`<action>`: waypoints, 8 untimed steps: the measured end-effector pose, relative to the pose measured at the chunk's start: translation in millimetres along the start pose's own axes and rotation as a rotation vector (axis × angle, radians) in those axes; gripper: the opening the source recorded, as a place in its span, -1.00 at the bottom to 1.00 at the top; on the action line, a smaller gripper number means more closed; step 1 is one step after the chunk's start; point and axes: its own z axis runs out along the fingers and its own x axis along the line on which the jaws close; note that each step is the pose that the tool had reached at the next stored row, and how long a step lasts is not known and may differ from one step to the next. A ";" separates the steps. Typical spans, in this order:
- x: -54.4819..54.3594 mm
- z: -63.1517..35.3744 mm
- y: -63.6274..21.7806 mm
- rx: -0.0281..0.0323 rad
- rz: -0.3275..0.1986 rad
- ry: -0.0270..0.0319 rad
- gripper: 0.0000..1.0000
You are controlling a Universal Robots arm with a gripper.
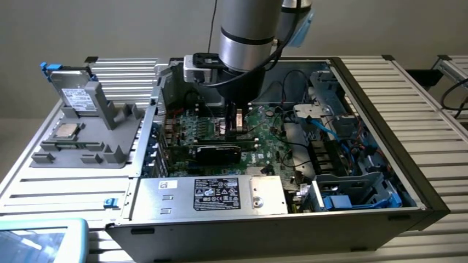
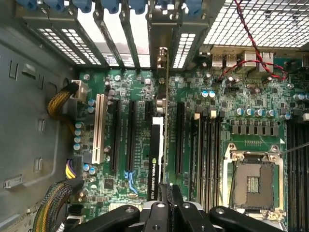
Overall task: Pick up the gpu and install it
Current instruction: 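Press down on the gpu until it lock into place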
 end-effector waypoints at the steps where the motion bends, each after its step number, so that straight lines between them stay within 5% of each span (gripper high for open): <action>1: 0.1 0.2 0.0 -0.0002 0.000 0.0001 -0.76; 8: 7.1 6.5 -0.3 -0.0006 0.000 -0.0003 -0.76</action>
